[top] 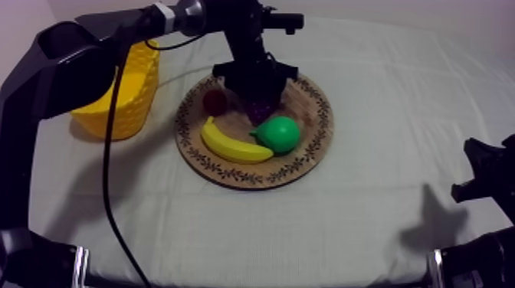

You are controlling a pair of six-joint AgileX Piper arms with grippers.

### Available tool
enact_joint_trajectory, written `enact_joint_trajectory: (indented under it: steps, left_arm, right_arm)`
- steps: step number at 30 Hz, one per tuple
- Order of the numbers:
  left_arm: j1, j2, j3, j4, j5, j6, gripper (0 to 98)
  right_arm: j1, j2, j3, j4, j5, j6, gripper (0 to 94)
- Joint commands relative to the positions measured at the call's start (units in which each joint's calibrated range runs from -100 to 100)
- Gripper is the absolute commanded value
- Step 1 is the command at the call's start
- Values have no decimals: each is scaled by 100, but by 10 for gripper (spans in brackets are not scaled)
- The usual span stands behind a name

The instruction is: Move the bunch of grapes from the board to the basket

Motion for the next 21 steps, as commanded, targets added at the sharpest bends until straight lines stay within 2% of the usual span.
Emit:
enact_joint_trajectory:
  steps: [1, 8, 21]
  left_arm:
    - [6, -12, 0, -6, -13, 9, 573]
    - [30, -49, 17, -21, -70, -14, 533]
    - [102, -1024, 712, -89, -595, -463, 533]
  right_arm:
    - [-1, 0, -1, -2, 1, 4, 5]
    - [-1, 0, -1, -2, 1, 4, 5]
    - [-1, 0, -1, -2, 1, 4, 5]
